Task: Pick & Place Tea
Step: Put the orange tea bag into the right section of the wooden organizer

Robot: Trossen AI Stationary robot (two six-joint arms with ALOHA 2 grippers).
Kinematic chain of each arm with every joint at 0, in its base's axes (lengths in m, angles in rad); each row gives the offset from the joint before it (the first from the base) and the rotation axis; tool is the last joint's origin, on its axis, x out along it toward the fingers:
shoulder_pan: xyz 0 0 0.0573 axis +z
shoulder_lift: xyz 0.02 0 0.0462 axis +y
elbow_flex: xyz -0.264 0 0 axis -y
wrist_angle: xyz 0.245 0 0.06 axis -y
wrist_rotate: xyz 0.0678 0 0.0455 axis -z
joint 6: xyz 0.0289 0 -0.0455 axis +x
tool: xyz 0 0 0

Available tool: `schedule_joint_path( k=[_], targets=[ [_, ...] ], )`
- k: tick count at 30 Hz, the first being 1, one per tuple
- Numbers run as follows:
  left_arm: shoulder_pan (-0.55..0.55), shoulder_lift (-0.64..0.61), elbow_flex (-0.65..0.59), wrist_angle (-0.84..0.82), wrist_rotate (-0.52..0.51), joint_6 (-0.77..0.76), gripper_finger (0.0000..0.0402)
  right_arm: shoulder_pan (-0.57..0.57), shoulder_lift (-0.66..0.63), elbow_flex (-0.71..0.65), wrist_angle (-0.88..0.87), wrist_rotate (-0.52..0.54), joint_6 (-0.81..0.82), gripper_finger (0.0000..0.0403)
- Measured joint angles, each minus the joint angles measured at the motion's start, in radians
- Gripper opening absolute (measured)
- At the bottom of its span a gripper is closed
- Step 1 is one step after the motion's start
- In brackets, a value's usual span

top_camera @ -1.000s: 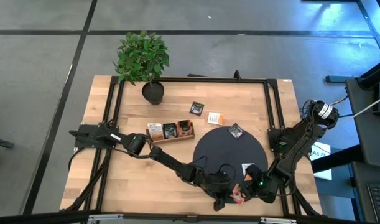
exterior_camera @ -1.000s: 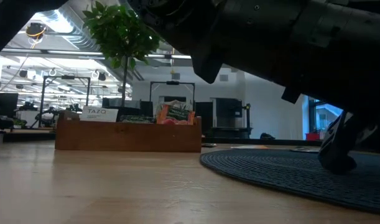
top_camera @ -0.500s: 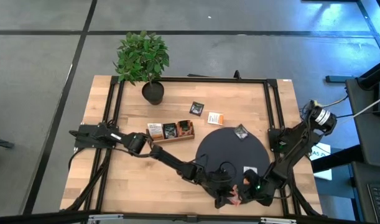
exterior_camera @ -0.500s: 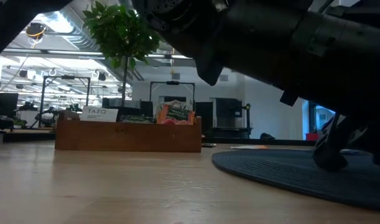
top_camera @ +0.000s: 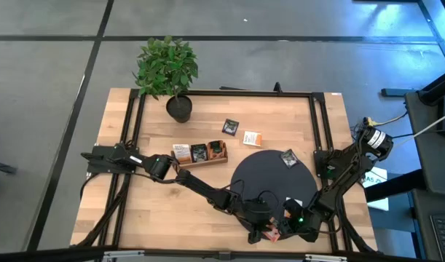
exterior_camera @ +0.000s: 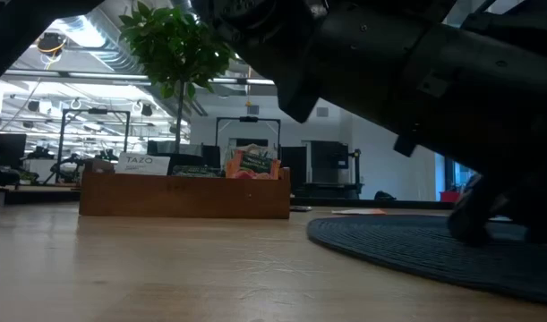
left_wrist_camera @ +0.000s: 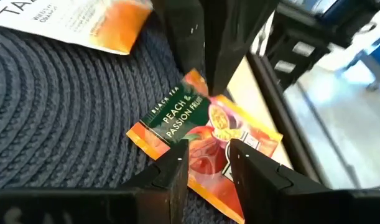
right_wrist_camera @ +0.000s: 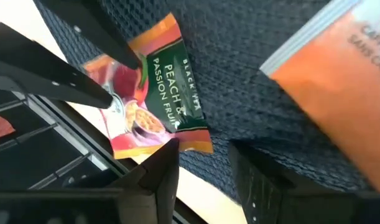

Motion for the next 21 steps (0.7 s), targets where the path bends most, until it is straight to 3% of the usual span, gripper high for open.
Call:
schedule_joint_path(
  k=[8, 21],
  targets=[
    [0.005, -0.010, 0.004, -0.123, 0.002, 0.012, 0.0114, -0.043, 0.001, -0.002, 0.011, 0.006, -0.029, 0.0139],
    [0.005, -0.010, 0.003, -0.125, -0.004, 0.015, 0.0114, -0.044, 0.003, -0.006, 0.078, 0.067, -0.034, 0.0139]
  ],
)
